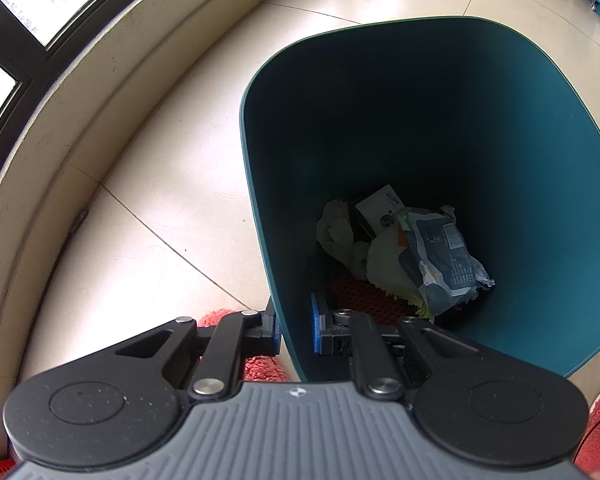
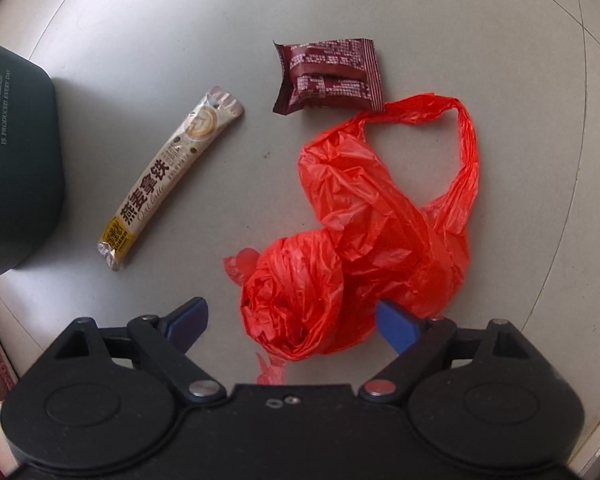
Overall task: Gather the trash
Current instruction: 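Move the right gripper to the red plastic bag and grasp it, then lift the red bag into the bin and open the right gripper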
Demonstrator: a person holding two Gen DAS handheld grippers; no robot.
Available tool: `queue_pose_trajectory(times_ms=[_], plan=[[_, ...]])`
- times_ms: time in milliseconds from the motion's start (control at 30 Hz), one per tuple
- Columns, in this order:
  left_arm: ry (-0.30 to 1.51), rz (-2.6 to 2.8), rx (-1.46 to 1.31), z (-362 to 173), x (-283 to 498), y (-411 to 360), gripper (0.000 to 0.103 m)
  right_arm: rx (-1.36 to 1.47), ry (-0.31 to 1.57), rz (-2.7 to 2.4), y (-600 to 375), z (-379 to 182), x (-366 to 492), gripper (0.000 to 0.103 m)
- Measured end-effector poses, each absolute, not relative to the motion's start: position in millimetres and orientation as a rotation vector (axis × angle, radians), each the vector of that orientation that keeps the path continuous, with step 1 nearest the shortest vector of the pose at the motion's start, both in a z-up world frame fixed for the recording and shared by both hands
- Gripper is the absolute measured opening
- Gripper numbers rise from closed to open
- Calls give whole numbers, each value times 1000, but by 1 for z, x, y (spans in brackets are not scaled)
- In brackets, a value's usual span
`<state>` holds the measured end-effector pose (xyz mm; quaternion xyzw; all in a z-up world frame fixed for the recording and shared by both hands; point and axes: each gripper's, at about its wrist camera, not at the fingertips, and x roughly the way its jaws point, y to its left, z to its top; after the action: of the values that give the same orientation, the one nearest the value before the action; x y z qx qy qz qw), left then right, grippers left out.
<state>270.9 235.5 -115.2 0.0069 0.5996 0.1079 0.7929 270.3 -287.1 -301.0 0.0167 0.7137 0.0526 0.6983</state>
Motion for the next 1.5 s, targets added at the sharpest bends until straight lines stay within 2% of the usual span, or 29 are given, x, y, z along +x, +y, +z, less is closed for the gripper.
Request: queue_pose_trajectory(times_ms=[233,400,600,933,1333,1500], plan=[[1287,229,22,-116,269,236,13,-15,1569,98,-287,-316,260,74],[1289,232,29,-117,271,234,13,-3,1556,104,-284,-307,262,58],[1290,234,27,-118,271,233,13,-32,1566,106,-272,-281,268,56],[1292,233,24,-119,272,233,13,-223,1412,292,-239,-160,267,56],[1302,252,26,-120,275,231,13,-263,1098,631,-173,33,272,56],[1305,255,21,-121,276,230,13,-319,979,753,-124,71,267,57]])
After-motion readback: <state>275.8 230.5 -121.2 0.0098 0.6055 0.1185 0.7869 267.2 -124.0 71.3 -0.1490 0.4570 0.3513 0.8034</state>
